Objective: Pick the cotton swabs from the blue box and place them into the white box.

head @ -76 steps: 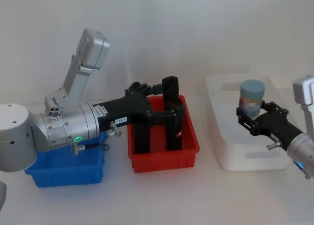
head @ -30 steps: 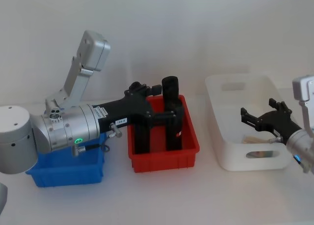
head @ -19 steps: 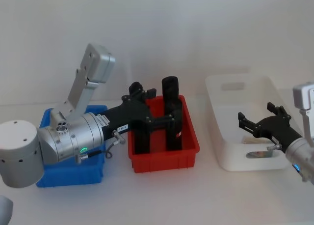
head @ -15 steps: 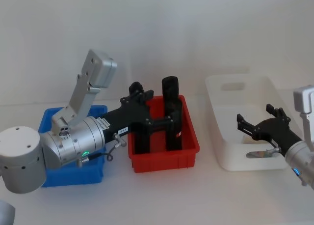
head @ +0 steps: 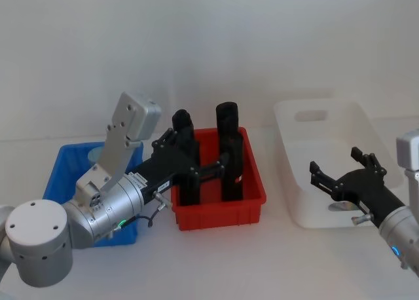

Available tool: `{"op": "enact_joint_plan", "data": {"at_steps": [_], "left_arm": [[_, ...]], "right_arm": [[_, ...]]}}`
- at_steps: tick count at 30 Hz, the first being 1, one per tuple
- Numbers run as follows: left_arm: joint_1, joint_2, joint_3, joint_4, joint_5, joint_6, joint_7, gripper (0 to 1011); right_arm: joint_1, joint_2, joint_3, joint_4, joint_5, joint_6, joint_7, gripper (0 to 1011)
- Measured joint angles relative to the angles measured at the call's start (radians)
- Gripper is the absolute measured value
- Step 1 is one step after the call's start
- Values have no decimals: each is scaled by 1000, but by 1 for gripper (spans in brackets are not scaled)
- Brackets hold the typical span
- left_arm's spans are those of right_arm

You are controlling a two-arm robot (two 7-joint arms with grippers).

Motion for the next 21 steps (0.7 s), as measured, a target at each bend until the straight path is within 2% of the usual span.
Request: {"op": "enact_joint_plan", "data": {"at_steps": [15, 21], "left_arm": [[76, -1, 31, -22, 58, -96, 201, 1004], [103, -1, 43, -31, 79, -131, 272, 1004]], "right_arm": [[-145, 17, -7, -197, 20, -4, -50, 1001], [-165, 20, -8, -223, 23, -5, -57, 1001]]}}
